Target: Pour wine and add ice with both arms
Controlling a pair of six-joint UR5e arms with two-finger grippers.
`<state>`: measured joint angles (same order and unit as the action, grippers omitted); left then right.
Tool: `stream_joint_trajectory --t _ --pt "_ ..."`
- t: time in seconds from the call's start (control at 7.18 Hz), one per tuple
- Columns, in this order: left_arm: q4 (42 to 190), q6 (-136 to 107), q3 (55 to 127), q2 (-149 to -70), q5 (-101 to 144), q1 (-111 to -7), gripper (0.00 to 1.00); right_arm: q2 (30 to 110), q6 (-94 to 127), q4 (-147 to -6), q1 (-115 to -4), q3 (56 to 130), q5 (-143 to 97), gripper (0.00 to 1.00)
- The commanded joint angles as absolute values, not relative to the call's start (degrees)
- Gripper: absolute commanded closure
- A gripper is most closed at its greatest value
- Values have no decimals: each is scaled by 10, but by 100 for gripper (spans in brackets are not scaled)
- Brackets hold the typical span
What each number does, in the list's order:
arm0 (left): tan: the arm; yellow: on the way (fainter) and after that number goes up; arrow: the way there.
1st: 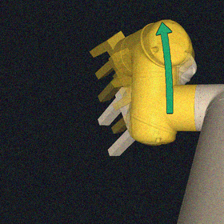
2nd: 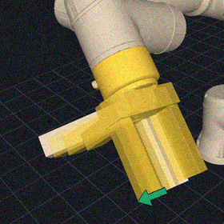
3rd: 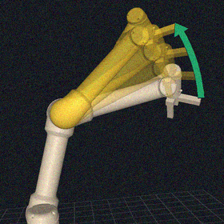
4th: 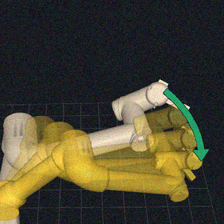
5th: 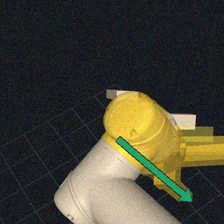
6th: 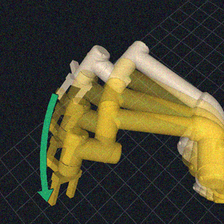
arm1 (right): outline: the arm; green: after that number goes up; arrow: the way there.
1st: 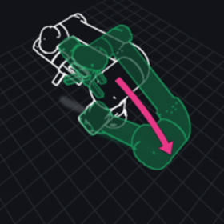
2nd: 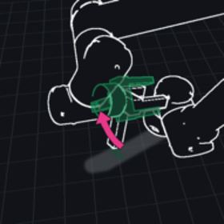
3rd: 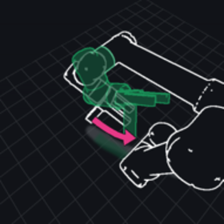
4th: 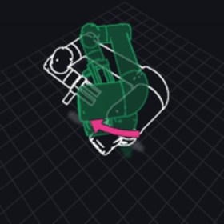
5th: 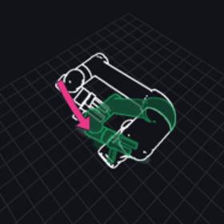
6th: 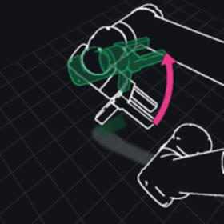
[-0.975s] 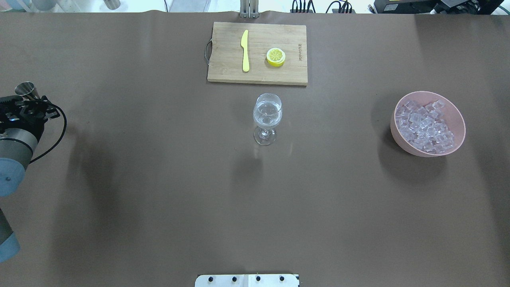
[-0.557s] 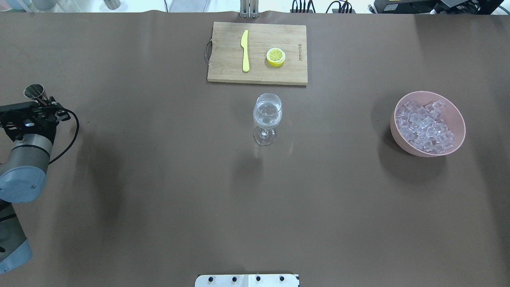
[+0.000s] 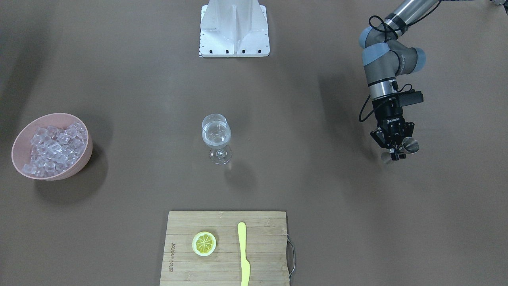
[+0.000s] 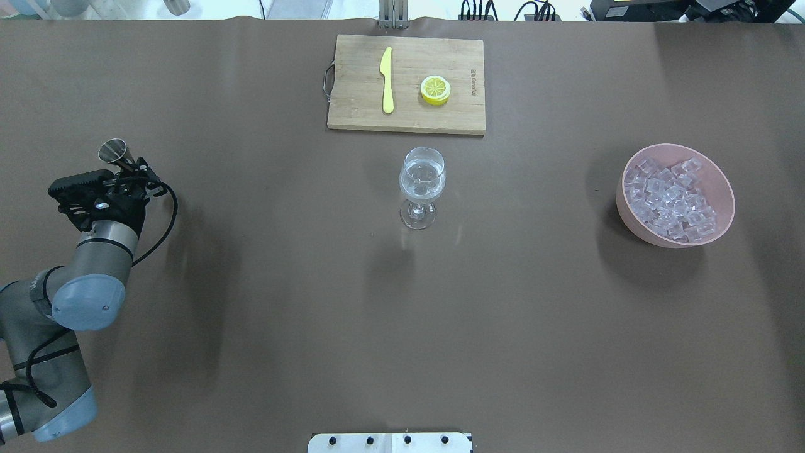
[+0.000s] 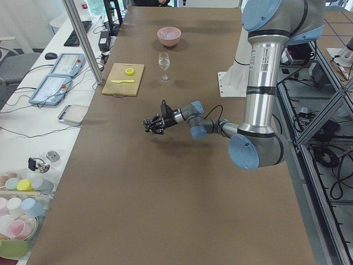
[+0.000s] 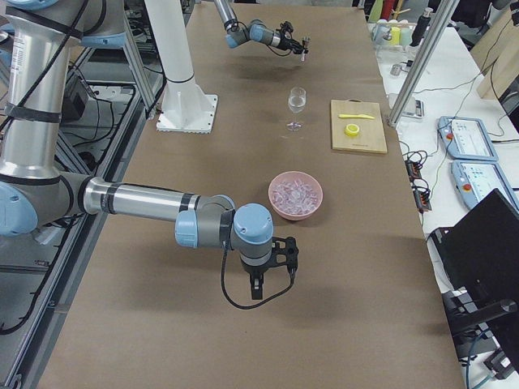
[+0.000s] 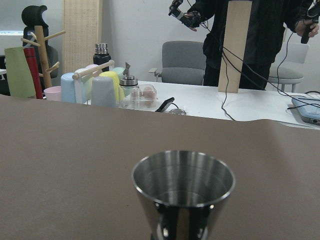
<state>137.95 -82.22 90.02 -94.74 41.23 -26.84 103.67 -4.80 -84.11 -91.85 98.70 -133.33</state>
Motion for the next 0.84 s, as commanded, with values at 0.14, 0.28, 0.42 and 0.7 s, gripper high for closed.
stream_joint_trajectory --t 0.14,0.28,0.42,0.7 --pt "1378 -787 893 -946 396 -248 100 1036 -48 -841 -918 986 -1333 0" --pt "1377 -786 891 -946 395 -240 100 1035 -47 -841 -918 987 -1333 0" --pt "1376 -786 890 -946 395 -239 100 1034 -47 -841 -918 987 -1333 0" --pt "1377 -780 890 -946 395 -237 100 1034 -47 -841 -918 987 -1333 0"
